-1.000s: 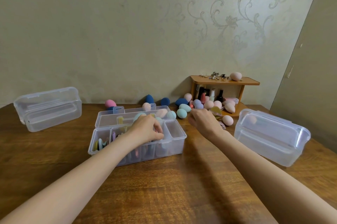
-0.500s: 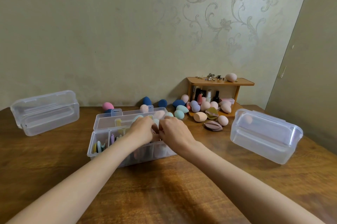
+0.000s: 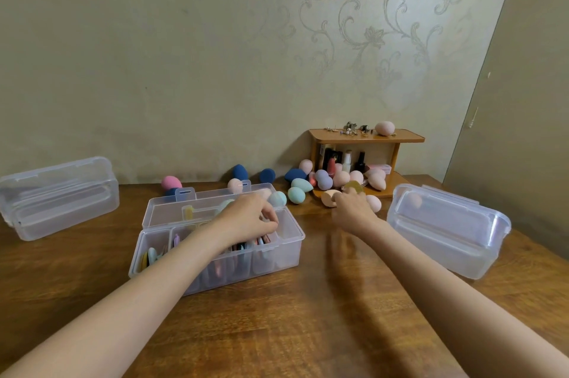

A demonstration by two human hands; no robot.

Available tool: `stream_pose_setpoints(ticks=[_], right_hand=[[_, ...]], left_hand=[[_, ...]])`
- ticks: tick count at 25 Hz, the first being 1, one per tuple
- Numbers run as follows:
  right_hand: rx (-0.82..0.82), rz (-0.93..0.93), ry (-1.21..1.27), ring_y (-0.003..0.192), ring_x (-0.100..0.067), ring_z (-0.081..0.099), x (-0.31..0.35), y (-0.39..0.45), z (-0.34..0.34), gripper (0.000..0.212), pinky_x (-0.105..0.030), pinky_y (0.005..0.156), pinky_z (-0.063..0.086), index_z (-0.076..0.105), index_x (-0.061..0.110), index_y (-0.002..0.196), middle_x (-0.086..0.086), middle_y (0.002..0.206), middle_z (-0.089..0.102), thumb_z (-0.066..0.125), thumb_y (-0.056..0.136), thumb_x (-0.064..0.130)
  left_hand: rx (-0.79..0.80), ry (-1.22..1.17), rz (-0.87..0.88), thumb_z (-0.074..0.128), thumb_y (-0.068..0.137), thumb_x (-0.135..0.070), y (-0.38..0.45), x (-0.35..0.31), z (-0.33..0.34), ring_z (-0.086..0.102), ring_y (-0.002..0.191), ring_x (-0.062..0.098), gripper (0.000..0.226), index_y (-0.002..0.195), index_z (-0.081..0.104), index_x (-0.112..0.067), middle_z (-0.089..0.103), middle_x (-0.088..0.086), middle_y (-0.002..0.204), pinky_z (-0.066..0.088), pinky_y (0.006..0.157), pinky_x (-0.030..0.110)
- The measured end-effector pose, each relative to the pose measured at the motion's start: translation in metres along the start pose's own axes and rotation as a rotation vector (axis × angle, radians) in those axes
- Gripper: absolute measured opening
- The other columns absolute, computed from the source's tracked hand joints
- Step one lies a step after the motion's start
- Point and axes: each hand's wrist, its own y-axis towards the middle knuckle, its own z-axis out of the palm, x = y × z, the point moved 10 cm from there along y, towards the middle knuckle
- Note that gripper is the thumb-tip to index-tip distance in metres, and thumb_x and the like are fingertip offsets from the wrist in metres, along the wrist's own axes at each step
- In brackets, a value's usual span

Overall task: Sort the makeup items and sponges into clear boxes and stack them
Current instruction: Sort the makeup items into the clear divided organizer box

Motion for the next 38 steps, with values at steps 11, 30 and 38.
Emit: stream_pose_setpoints(ticks=[11,30,38], right_hand=[[0.003,-0.191,0.024,0.096,-0.019,0.049,0.009,-0.020,0.023,0.023,-0.024,0.071,0.043,0.052,0.014,0.110,-0.007,0.113,0.054,0.050,0.093,0.029],[-0.116,-0.360,0.196,0.084,-0.015,0.048,0.107,-0.063,-0.019,0.018,-0.021,0.062,0.041,0.064,0.011,0.100,-0.007,0.096,0.063,0.049,0.092,0.018],[-0.058,-0.222,0.442,0.075,-0.007,0.055,0.074,-0.040,-0.022,0.027,-0.012,0.062,0.042,0.071,0.011,0.103,-0.001,0.099,0.066,0.046,0.093,0.008]], left_hand=[[0.041,0.068,0.008,0.047,0.095,-0.022,0.006,0.003,0.013,0.059,0.078,0.004,0.023,0.105,0.068,-0.023,0.064,-0.008,0.094,0.041,0.062,0.016],[-0.064,-0.089,0.028,0.056,0.088,-0.009,-0.014,0.006,-0.006,0.057,0.104,0.014,0.041,0.127,0.051,-0.021,0.055,0.004,0.123,0.053,0.089,0.030],[0.068,0.120,0.132,0.047,0.093,-0.018,-0.006,-0.013,0.001,0.053,0.111,0.014,0.028,0.113,0.066,-0.021,0.050,0.000,0.131,0.047,0.091,0.029]])
